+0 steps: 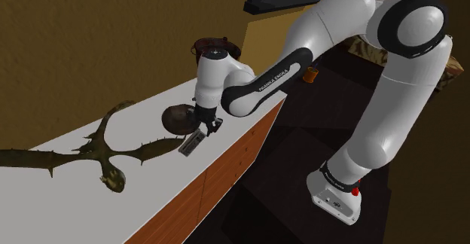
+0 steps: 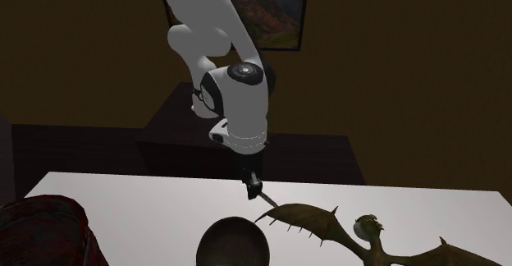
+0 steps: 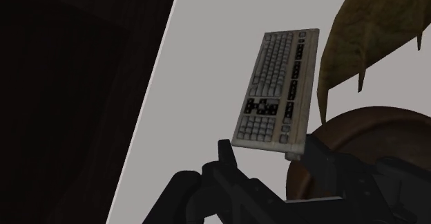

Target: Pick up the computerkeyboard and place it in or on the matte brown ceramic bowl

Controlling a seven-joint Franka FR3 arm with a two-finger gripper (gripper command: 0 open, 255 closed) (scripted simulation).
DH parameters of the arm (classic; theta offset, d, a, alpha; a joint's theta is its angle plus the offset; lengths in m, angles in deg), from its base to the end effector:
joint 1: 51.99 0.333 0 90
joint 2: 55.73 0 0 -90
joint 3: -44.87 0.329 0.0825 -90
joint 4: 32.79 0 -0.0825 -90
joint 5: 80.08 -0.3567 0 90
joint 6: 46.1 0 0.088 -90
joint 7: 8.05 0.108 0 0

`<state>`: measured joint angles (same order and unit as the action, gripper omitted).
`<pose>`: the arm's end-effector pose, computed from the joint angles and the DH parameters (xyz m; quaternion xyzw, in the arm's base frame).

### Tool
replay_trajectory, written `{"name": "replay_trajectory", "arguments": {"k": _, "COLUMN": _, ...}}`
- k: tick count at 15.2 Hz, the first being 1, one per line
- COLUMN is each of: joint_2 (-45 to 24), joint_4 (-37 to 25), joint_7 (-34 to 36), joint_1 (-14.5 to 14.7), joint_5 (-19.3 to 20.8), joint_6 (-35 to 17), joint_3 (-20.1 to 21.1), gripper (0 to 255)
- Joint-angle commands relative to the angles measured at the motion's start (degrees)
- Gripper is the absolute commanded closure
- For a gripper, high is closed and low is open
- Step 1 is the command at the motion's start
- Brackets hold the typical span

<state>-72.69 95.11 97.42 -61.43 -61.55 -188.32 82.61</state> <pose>0.4717 0.2491 0.2997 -0.8480 0.5296 -0.0169 0.0121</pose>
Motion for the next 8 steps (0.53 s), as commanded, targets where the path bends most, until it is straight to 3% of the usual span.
{"name": "replay_trajectory", "arguments": {"k": 1, "joint_2": 1.3, "joint_4": -0.2, "joint_7": -1.0, "joint_1": -0.7, "joint_5": -1.4, "joint_6": 1.1, "joint_3": 0.8, "gripper": 255}}
{"name": "replay_trajectory", "arguments": {"k": 6, "joint_2": 4.6, "joint_4": -0.8, "joint_7": -3.6, "joint_1": -2.0, "joint_5": -5.1, "joint_6": 4.1, "joint_3": 2.5, "gripper": 255}}
{"name": "replay_trajectory", "arguments": {"k": 8, "joint_2": 2.1, "joint_4": -4.3, "joint_7": -4.9, "joint_1": -2.5, "joint_5": -3.7, "joint_6": 5.6, "joint_3": 1.2, "gripper": 255}}
